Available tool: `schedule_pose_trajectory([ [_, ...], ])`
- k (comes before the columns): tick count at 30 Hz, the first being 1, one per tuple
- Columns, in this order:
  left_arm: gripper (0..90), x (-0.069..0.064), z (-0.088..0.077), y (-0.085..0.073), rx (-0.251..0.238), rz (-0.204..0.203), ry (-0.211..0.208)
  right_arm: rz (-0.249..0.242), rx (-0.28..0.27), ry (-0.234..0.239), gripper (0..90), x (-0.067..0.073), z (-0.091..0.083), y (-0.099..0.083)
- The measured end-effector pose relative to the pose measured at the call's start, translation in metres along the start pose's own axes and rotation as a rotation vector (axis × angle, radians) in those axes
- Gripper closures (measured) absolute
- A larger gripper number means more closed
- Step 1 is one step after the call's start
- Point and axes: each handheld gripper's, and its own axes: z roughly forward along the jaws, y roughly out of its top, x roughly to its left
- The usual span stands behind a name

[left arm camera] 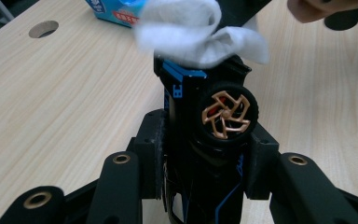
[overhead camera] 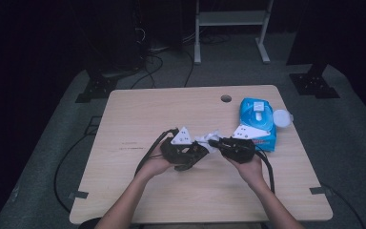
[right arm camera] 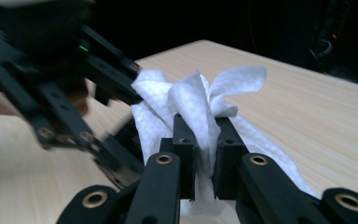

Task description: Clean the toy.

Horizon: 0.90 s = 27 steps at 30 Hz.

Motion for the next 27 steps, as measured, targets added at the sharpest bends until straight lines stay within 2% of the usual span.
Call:
schedule_pose_trajectory([
  [2,57.9,0.001,0.0,-0.002,-0.008,-0.009,-0.008,0.013,0.018,-0.014,81.3,-0.003,0.001,-0.003],
  [5,57.8,0.0,0.001,-0.002,-0.01,-0.009,-0.003,0.016,0.009,-0.009,81.4,-0.002,0.001,-0.002],
  [9,57.8,-0.006,0.006,0.002,-0.007,0.014,0.002,-0.032,-0.029,0.054,81.4,0.018,0.003,0.014],
  [12,57.9,-0.007,0.003,0.003,-0.019,0.015,-0.004,-0.072,-0.023,0.05,81.4,0.024,0.004,0.019],
  [17,57.9,-0.005,0.002,0.0,-0.028,0.0,-0.004,-0.035,-0.011,0.022,81.4,0.011,0.0,0.011],
  [18,57.9,-0.004,0.001,0.0,-0.029,-0.001,-0.001,-0.017,-0.005,0.004,81.4,0.003,-0.003,0.006],
  [21,57.9,-0.004,0.001,0.0,-0.03,0.0,0.0,0.005,0.0,0.002,81.4,-0.001,-0.005,0.004],
  [24,57.9,-0.004,0.002,0.001,-0.028,0.008,-0.004,-0.001,-0.012,0.022,81.4,0.005,-0.003,0.008],
  [26,57.9,-0.005,0.002,0.002,-0.037,0.005,-0.005,-0.037,-0.027,0.048,81.4,0.015,0.0,0.014],
  [27,57.9,-0.005,0.001,0.002,-0.041,0.002,-0.004,-0.046,-0.025,0.046,81.4,0.017,0.001,0.015],
])
